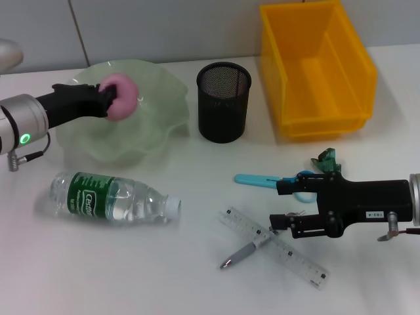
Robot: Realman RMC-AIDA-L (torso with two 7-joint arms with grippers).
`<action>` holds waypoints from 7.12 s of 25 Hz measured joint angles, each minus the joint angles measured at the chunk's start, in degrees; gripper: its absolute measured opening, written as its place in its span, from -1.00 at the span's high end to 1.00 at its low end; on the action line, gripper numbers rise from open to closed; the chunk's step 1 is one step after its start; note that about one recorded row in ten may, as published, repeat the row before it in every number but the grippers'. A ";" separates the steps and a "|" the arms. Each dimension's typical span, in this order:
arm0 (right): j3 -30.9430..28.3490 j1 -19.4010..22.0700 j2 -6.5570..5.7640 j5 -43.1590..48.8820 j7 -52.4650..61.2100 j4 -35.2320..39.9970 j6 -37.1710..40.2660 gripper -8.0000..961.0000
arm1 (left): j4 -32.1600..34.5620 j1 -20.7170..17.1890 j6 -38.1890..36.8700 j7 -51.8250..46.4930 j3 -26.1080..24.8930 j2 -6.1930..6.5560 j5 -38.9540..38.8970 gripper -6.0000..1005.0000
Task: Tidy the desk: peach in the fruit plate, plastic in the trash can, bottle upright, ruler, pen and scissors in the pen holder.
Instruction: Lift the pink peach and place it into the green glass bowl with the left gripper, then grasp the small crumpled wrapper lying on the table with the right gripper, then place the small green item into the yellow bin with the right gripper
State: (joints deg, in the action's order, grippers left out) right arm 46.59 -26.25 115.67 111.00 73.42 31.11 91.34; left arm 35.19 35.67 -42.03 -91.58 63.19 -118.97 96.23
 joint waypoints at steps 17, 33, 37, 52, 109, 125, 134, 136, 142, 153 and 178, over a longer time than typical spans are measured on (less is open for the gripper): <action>0.36 -0.38 -0.13 0.01 -0.10 0.00 -0.03 -0.41 | -0.02 -0.25 -1.40 -1.03 1.40 0.34 -1.01 -0.13; -0.19 -0.58 -0.27 0.01 -0.22 0.00 -0.49 -0.39 | 13.17 -7.14 -50.55 1.67 -2.59 1.31 -0.12 -0.71; -0.04 -0.63 -0.49 0.00 0.24 0.25 -0.52 -0.38 | 13.17 -8.71 -54.28 3.70 -2.25 1.47 7.65 -0.71; 4.09 -4.57 0.82 4.33 26.21 21.55 0.53 -0.36 | 11.46 -12.72 -53.92 15.57 -4.80 0.49 10.29 -0.70; 16.96 -17.43 3.16 51.12 69.75 25.86 -9.42 -0.29 | 10.25 -12.64 -52.71 18.02 -6.29 0.68 8.27 -0.68; 16.96 -17.51 3.16 51.05 69.75 24.17 -11.58 -0.26 | 10.16 -12.83 -52.79 17.75 -6.44 0.59 8.26 -0.67; 16.81 -17.46 3.16 50.83 69.75 25.34 -11.10 0.58 | 10.16 -12.74 -52.75 17.71 -6.41 0.58 8.18 -0.67; 16.82 -17.44 3.16 50.80 69.75 25.57 -11.01 0.69 | 10.16 -12.71 -52.74 17.67 -6.41 0.58 8.15 -0.67; 16.52 -17.49 3.16 50.36 69.13 26.80 -9.65 0.84 | 10.16 -12.62 -52.71 17.68 -6.75 0.64 8.11 -0.66; 16.10 -17.52 2.81 46.61 68.90 33.57 -1.18 0.85 | 10.16 -12.34 -52.85 17.90 -7.33 0.85 8.09 -0.66; 5.83 -19.69 1.35 44.55 69.13 32.76 -19.00 0.81 | 10.26 -12.43 -52.86 17.53 -8.18 0.94 8.11 -0.65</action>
State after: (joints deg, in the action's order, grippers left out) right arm 52.42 -45.94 117.02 155.55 142.55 63.87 72.33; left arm 45.45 23.24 -94.88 -74.05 55.02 -118.03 104.34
